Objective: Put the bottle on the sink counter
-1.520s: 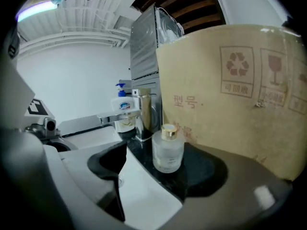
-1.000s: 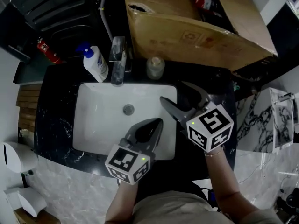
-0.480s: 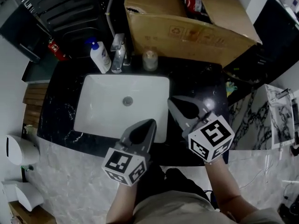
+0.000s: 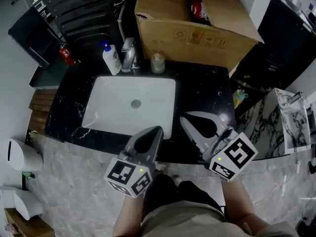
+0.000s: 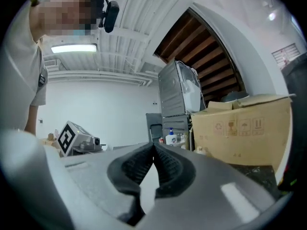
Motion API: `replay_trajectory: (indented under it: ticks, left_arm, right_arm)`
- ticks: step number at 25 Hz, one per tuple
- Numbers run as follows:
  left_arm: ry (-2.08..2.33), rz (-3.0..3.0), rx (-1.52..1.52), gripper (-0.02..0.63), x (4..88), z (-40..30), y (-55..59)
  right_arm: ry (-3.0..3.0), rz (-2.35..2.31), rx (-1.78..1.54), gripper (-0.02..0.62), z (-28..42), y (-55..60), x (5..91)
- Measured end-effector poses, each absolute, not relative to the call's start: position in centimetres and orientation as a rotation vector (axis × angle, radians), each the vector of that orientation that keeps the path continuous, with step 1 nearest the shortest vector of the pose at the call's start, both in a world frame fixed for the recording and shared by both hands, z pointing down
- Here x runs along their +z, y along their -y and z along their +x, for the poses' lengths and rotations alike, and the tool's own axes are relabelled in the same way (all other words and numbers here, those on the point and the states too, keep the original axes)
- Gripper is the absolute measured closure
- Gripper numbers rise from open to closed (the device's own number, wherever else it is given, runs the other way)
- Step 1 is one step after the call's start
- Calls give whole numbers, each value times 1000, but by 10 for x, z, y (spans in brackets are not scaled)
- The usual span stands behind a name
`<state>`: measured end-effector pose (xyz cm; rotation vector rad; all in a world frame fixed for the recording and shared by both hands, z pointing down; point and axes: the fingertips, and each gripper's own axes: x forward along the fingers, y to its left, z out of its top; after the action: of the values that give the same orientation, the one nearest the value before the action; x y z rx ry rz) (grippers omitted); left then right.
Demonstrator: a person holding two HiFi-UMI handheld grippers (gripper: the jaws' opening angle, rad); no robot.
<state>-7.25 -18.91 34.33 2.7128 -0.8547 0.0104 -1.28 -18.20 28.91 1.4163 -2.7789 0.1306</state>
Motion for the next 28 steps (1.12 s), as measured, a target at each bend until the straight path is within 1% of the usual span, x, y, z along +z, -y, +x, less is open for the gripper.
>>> replay_trajectory:
  ticks: [6, 11, 21, 28]
  left_arm:
    - [852, 2770, -44, 598, 315, -73, 157]
    - [867, 2826, -80, 598, 291, -74, 136]
    - [779, 2868, -141, 598, 281, -70, 81]
    - [748, 2885, -113, 598, 282, -58, 66]
  right_arm:
    - [2825, 1422, 29, 592, -21, 136, 261]
    - [2868, 1402, 10, 592, -29, 106, 257]
    - [2886, 1492, -33, 592, -9, 65, 252]
    - [2919, 1584, 112, 592, 0, 49, 271]
